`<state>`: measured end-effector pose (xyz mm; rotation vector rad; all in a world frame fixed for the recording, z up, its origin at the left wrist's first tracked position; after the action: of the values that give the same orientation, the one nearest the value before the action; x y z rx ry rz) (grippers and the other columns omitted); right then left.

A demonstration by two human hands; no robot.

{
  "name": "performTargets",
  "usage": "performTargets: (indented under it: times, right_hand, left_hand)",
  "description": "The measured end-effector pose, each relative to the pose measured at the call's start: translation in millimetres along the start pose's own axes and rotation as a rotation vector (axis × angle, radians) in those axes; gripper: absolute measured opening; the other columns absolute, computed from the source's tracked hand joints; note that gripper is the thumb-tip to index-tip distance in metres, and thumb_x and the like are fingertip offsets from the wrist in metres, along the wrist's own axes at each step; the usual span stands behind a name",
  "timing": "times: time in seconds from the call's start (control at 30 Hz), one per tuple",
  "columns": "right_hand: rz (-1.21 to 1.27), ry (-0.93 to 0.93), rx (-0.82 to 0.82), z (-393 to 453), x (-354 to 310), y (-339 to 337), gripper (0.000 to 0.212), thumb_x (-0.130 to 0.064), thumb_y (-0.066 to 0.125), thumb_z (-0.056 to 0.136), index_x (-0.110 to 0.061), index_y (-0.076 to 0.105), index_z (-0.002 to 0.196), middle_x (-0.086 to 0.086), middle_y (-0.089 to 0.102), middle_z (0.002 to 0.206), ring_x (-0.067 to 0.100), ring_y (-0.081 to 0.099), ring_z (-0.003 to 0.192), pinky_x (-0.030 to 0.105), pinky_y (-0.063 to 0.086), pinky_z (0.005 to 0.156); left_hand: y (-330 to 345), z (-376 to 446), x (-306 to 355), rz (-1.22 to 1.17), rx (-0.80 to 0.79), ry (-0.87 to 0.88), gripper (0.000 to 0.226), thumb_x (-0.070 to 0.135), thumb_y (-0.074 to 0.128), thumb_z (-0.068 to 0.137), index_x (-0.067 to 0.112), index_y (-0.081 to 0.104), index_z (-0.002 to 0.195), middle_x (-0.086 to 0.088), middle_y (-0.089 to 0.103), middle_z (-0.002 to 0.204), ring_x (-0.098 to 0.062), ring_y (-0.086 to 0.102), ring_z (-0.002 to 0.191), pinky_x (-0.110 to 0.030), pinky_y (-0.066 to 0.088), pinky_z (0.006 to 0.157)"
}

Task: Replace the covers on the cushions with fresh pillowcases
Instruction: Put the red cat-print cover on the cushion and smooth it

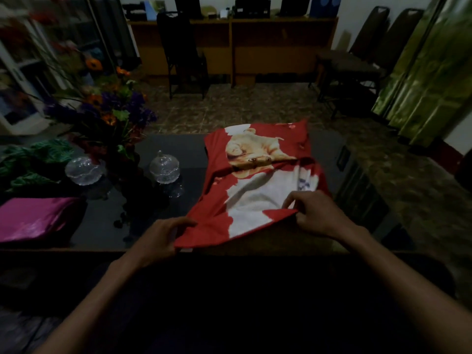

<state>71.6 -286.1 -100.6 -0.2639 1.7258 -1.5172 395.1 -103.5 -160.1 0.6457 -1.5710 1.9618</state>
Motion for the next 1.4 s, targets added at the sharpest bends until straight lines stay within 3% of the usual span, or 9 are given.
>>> performTargets:
  times: [0.1, 0.2, 0.37, 0.47, 0.6, 0.73, 0.93, 1.1, 1.4]
  right_hand:
    - [0.018, -0.048, -0.227, -28.3, -16.6, 8.3, 0.036, -0.009, 0.059, 0.071, -0.034, 0.073, 0.093, -0.014, 0.065, 0.075, -0.003, 0.059, 0.07, 0.016, 0.042, 0.064]
    - [0.013, -0.04, -0.276, -44.8, -19.6, 17.6, 0.032, -0.011, 0.064, 0.075, -0.031, 0.074, 0.099, -0.012, 0.067, 0.076, -0.004, 0.061, 0.069, 0.007, 0.04, 0.059]
    - [-0.124, 0.038, -0.144, -61.8, 3.8, 16.0, 0.059, -0.029, 0.078, 0.072, -0.039, 0.057, 0.127, -0.015, 0.064, 0.115, 0.008, 0.063, 0.1, 0.032, 0.054, 0.084]
    - [-0.34, 0.128, 0.013, -73.4, 23.3, 20.0, 0.067, -0.025, 0.073, 0.073, -0.032, 0.051, 0.136, 0.001, 0.049, 0.133, 0.027, 0.053, 0.121, 0.038, 0.045, 0.089]
    - [-0.137, 0.203, 0.135, -89.6, 34.9, 22.5, 0.039, -0.008, 0.068, 0.07, -0.022, 0.067, 0.107, 0.006, 0.066, 0.107, 0.031, 0.066, 0.097, 0.028, 0.038, 0.067]
    - [-0.246, 0.239, -0.097, -95.3, 28.1, 15.0, 0.009, -0.025, 0.066, 0.068, -0.02, 0.06, 0.072, 0.007, 0.062, 0.079, 0.025, 0.061, 0.07, 0.026, 0.041, 0.061]
    - [-0.31, 0.3, -0.204, -99.4, 24.8, 11.6, 0.019, -0.027, 0.067, 0.078, -0.015, 0.07, 0.092, 0.006, 0.061, 0.085, 0.023, 0.061, 0.074, 0.026, 0.043, 0.063]
    - [-0.192, 0.279, -0.301, -88.3, 19.4, 8.7, 0.024, -0.028, 0.058, 0.074, -0.018, 0.072, 0.091, 0.004, 0.069, 0.094, 0.019, 0.066, 0.08, 0.03, 0.056, 0.073]
    - [0.115, 0.115, -0.033, -54.0, 40.2, -1.8, 0.014, -0.021, 0.066, 0.094, -0.021, 0.078, 0.102, -0.008, 0.074, 0.102, 0.01, 0.068, 0.091, 0.026, 0.049, 0.079]
  left_hand:
    - [5.3, -3.5, 13.8, 0.047, 0.014, 0.1, 0.075, 0.025, 0.072, 0.071, 0.037, 0.052, 0.141, 0.018, 0.065, 0.128, 0.0, 0.065, 0.112, -0.02, 0.051, 0.094]
    - [20.4, 0.9, 33.7, 0.24, -0.053, 0.227, 0.054, 0.03, 0.069, 0.072, 0.032, 0.067, 0.126, 0.018, 0.068, 0.122, 0.001, 0.066, 0.108, -0.025, 0.053, 0.09]
    - [14.7, -9.1, 34.0, 0.282, -0.04, 0.171, 0.015, 0.036, 0.068, 0.075, 0.029, 0.069, 0.089, 0.022, 0.068, 0.073, 0.01, 0.063, 0.067, -0.027, 0.053, 0.062]
    - [-0.8, -22.5, 20.2, 0.201, -0.014, 0.086, 0.038, 0.06, 0.069, 0.074, 0.026, 0.072, 0.091, 0.024, 0.065, 0.071, 0.009, 0.06, 0.062, -0.02, 0.047, 0.059]
    - [3.4, -26.0, 26.8, 0.272, -0.138, -0.037, 0.031, 0.049, 0.059, 0.069, 0.041, 0.065, 0.099, 0.025, 0.071, 0.084, 0.005, 0.068, 0.076, -0.023, 0.052, 0.069]
    - [18.5, -23.7, 22.1, 0.475, -0.251, -0.151, 0.055, 0.047, 0.057, 0.066, 0.043, 0.06, 0.12, 0.017, 0.07, 0.114, -0.01, 0.069, 0.101, -0.034, 0.054, 0.085]
    - [36.0, -20.4, 31.9, 0.918, -0.331, -0.17, 0.03, 0.034, 0.06, 0.088, 0.035, 0.063, 0.118, 0.002, 0.07, 0.118, -0.023, 0.065, 0.111, -0.033, 0.049, 0.088]
    - [19.8, -21.7, 31.8, 0.804, -0.433, -0.246, 0.029, 0.028, 0.059, 0.083, 0.03, 0.067, 0.111, 0.002, 0.07, 0.113, -0.023, 0.066, 0.108, -0.032, 0.049, 0.086]
    - [-41.4, -6.0, 12.2, 0.374, 0.104, -0.367, 0.013, 0.028, 0.068, 0.088, 0.035, 0.072, 0.098, 0.004, 0.076, 0.094, -0.019, 0.072, 0.091, -0.041, 0.057, 0.081]
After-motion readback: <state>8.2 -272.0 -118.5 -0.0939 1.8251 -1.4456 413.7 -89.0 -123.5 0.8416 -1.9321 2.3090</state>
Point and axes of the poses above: each hand's wrist, its own z-axis towards the middle knuckle, its own y-axis out of the palm, x = y × z, the point moved 3 cm from there along z, towards the middle knuckle
